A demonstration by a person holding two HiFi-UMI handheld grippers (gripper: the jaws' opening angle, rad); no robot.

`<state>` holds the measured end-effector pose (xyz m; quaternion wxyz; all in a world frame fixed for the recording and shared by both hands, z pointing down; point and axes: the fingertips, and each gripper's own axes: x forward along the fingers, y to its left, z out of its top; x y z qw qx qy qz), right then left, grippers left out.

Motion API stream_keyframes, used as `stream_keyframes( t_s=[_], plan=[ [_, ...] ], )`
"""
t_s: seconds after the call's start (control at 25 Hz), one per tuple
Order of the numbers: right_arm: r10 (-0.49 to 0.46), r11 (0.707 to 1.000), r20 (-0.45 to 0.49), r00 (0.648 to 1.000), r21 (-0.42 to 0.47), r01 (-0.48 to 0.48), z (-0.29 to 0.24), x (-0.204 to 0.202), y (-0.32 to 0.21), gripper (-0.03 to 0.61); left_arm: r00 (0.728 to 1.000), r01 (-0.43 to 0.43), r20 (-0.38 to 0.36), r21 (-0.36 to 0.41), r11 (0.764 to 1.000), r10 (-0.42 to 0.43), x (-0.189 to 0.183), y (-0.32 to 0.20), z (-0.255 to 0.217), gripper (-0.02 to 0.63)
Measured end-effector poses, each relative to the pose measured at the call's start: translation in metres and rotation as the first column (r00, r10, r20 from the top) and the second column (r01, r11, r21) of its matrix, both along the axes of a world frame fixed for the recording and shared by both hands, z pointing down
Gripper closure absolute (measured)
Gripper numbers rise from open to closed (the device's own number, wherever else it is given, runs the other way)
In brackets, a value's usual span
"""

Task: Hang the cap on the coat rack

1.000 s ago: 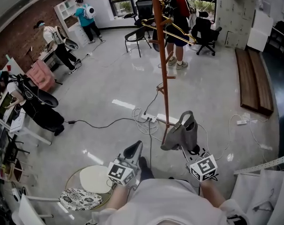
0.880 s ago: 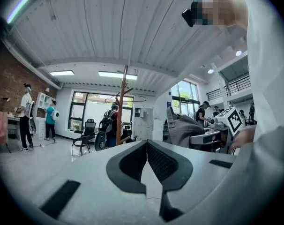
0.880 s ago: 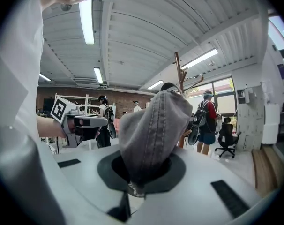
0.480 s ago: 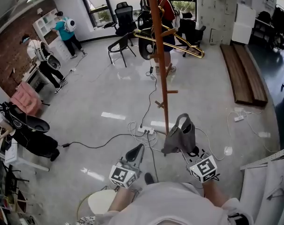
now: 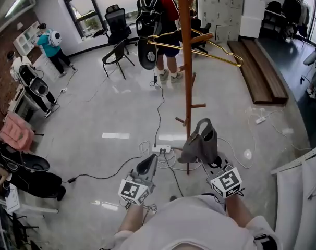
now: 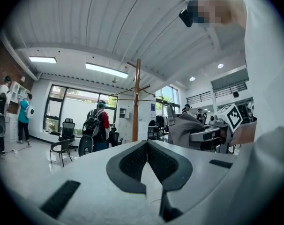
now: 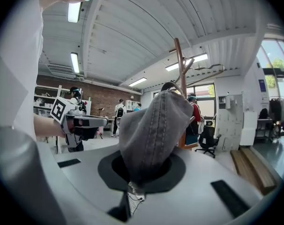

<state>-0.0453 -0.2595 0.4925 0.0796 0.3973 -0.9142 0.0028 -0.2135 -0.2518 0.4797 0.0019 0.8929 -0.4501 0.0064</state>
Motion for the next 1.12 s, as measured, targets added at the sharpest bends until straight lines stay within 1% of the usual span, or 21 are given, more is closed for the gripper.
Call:
stream_keyframes(
  t_s=[0.24, 0.36, 0.44, 0.52, 0.68, 0.8, 0.92, 1.12],
  plan=[
    [0.026, 1.000, -0.008, 1.000, -0.016, -0.026, 0.010, -0.010, -0.004, 0.560, 1.000, -0.019, -0.024, -0.019, 1.000, 0.018, -0.009, -0.006, 0.014, 0.604],
    [0.013, 1.000, -0.010, 1.000, -0.020, -0.014, 0.008, -0.013, -0.010, 0.560, 1.000, -0.003, -0.029, -0.032, 0.999, 0.002, -0.012, -0.012, 0.016, 0.604],
    [-0.001, 1.000, -0.012, 1.000, -0.024, 0.000, 0.004, -0.015, -0.017, 0.560, 0.999, 0.017, -0.046, -0.048, 0.999, -0.019, -0.013, -0.018, 0.013, 0.604],
    [-0.017, 1.000, -0.019, 1.000, -0.025, 0.017, 0.002, -0.014, -0.022, 0.560, 0.998, 0.024, -0.060, -0.047, 0.999, -0.027, -0.008, -0.019, 0.011, 0.604],
    [-0.031, 0.999, -0.028, 0.999, -0.031, 0.030, 0.007, -0.010, -0.031, 0.560, 0.999, 0.030, -0.044, -0.054, 0.998, -0.032, -0.001, -0.018, 0.019, 0.604],
    [-0.035, 0.999, -0.024, 0.999, -0.025, 0.034, -0.004, -0.008, -0.039, 0.560, 0.998, 0.030, -0.061, -0.060, 0.998, -0.034, -0.001, -0.018, 0.018, 0.604],
    [-0.035, 0.999, -0.023, 0.999, -0.011, 0.035, -0.015, -0.007, -0.047, 0.560, 0.998, 0.041, -0.051, -0.068, 0.997, -0.045, -0.001, -0.021, 0.020, 0.604],
    [-0.050, 0.999, 0.016, 0.999, -0.001, 0.050, -0.044, -0.013, -0.062, 0.560, 0.998, 0.030, -0.049, -0.057, 0.998, -0.032, 0.002, -0.024, 0.020, 0.604]
  ],
)
